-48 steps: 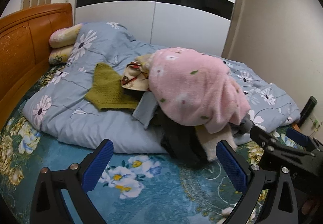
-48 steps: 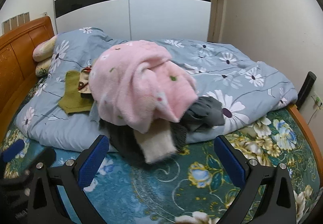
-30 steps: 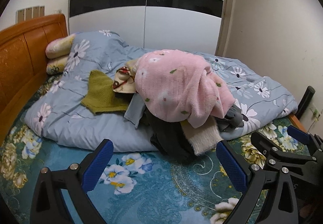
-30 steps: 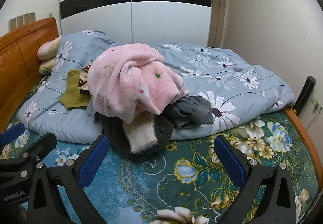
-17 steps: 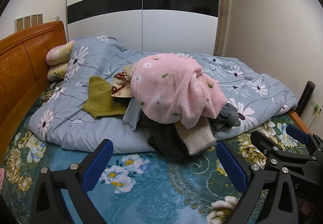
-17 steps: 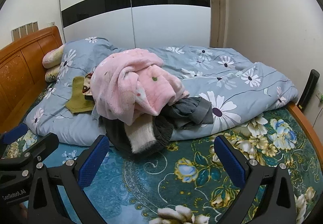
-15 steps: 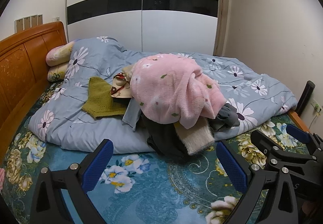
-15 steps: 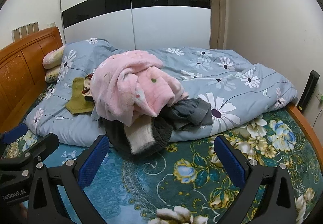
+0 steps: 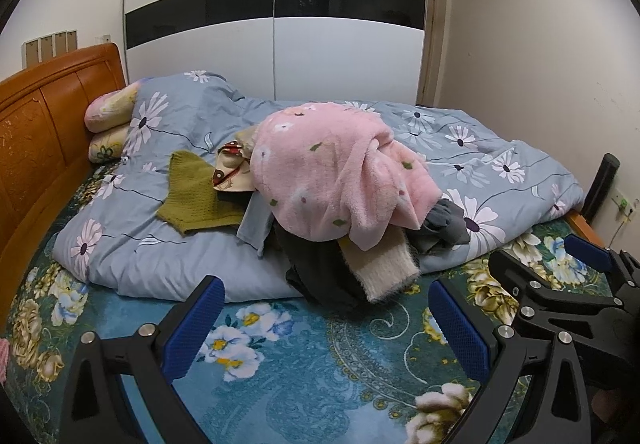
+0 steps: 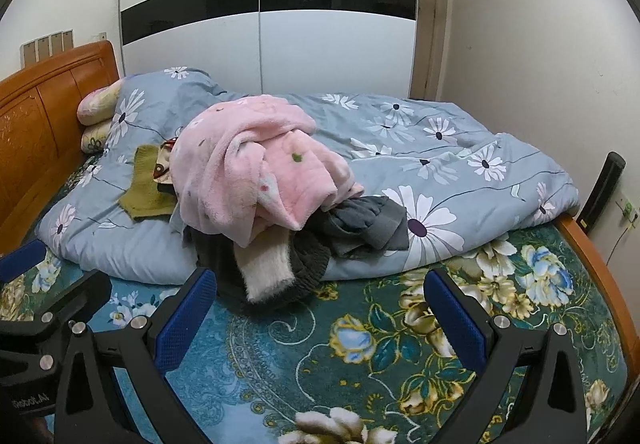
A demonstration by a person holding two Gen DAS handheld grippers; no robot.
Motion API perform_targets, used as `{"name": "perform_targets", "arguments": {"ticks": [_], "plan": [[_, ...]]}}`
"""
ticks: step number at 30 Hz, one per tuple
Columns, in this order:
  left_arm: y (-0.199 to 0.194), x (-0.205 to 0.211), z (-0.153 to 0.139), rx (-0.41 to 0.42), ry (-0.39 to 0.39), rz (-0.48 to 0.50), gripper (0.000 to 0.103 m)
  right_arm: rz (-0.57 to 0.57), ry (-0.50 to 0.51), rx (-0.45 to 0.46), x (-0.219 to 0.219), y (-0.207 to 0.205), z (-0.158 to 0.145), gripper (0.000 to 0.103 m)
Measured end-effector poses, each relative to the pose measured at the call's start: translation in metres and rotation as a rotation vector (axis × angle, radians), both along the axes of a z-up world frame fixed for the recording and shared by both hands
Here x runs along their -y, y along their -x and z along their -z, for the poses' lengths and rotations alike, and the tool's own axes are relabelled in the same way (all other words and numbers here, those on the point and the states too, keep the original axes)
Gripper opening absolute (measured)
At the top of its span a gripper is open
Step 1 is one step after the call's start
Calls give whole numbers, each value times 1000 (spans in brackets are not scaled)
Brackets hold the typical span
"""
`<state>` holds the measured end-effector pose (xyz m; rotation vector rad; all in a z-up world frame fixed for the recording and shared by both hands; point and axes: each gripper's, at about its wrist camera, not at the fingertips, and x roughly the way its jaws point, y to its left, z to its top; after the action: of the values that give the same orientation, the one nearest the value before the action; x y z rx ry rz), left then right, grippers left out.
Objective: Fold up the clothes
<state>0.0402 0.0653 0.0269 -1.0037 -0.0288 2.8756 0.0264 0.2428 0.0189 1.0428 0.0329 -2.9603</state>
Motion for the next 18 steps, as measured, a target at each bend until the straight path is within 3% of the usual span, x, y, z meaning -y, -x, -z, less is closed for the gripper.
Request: {"name": "perform_targets", "arguments": {"ticks": [9,18], "plan": [[15,12,10,-10,-5,4,103,-11,15,38,13,17,8,102],[39,24,22,54,-112,13,103,-14,14,55,23,35,8,90]]}}
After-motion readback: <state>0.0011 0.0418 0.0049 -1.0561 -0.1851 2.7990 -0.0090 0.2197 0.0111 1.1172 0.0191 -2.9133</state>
